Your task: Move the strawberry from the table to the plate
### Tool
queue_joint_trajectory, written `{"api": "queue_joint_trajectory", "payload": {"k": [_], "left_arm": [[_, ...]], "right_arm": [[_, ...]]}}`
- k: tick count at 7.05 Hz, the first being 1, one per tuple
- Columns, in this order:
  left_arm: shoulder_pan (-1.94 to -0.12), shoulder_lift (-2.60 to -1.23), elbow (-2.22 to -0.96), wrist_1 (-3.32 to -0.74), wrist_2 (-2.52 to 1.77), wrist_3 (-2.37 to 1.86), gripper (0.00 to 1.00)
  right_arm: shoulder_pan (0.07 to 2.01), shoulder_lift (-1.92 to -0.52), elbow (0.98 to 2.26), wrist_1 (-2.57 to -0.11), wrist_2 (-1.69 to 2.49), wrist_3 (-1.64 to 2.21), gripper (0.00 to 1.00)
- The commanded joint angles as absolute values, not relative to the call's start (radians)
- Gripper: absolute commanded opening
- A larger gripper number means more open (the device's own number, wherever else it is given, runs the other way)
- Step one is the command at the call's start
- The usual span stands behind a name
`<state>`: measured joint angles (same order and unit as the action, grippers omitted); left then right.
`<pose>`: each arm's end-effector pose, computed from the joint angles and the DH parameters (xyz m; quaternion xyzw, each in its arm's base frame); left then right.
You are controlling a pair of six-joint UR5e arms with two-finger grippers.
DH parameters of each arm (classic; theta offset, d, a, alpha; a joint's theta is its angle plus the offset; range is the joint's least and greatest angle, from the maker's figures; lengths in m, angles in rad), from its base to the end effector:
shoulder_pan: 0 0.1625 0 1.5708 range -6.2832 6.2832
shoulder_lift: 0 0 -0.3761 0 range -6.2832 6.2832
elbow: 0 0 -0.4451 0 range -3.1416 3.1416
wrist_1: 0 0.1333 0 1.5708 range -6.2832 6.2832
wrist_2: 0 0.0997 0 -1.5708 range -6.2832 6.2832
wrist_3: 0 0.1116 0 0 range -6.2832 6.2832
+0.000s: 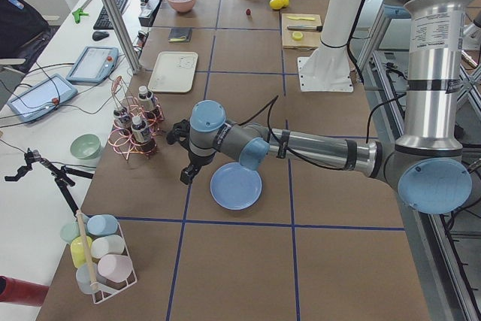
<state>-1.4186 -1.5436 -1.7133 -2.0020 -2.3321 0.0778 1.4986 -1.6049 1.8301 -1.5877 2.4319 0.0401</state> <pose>0.0291 -0.5612 0.5045 0.2371 0.3668 0.2022 0.8766 0.0100 -0.5357 0.4895 0.0710 -0.4198 -0.0579 0.9030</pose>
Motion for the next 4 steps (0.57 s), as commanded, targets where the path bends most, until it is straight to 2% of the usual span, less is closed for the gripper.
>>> {"api": "queue_joint_trajectory", "payload": {"k": [1,4], "left_arm": [[-1.419,-1.555,-1.646,-2.13,-2.333,0.014,1.0],[-1.414,-1.513,-1.609,-2.207,-2.315,-0.151,1.0]], "right_arm": [[1.499,-1.609,1.819,-1.572,2.434,0.038,1.0],[1.499,-1.635,1.812,-1.45,2.427,0.037,1.0]]}}
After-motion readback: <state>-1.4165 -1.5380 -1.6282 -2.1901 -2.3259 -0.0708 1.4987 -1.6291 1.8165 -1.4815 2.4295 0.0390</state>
